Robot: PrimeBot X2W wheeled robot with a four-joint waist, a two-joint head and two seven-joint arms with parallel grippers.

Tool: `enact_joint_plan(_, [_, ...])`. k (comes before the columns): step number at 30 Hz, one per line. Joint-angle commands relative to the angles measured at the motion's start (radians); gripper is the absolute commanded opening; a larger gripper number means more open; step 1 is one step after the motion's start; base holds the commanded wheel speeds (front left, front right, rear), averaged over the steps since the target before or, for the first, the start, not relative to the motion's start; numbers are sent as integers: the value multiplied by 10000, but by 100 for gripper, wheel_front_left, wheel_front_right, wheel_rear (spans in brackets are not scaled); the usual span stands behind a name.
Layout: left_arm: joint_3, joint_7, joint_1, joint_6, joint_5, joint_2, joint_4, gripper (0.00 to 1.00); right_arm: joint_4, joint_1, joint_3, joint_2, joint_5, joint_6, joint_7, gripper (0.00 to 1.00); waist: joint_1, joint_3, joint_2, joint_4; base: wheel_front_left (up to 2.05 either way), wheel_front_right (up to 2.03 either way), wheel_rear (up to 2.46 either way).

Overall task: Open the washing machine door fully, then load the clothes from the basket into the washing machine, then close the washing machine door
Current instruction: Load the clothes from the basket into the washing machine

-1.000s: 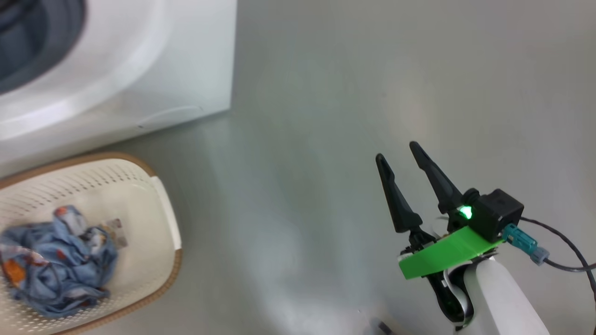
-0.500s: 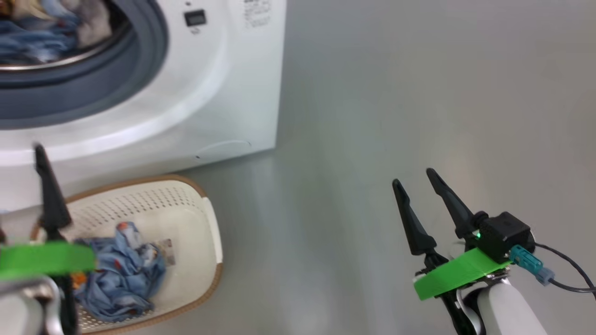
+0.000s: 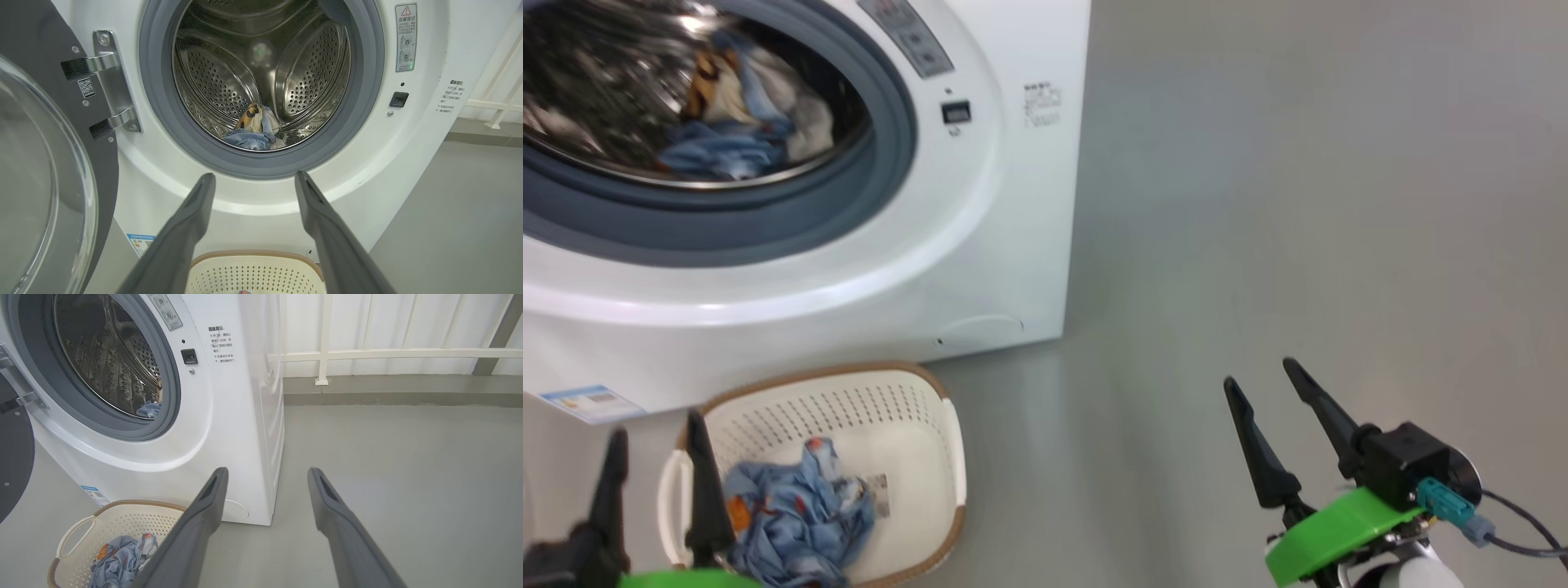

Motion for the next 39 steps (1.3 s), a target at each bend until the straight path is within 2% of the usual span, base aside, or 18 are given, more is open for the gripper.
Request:
enact_joint_plan(1, [358,-109,55,117,100,152,-281,100,-391,171,163,5,-115,16,83,100,0,-669,0,360,0,0,0])
enact_joint_plan(18, [333,-122,1295,-190,373,-80,-145,100,-1197,1353,164,5,-190,16,808,100,0,-1964,0,555,0,0,0])
enact_joint_plan(39, [249,-89,1426,-177,326,-102,-135,100,-1550,1639,91,5,-182,16,979,100,0,-2013,0,570,0,0,0])
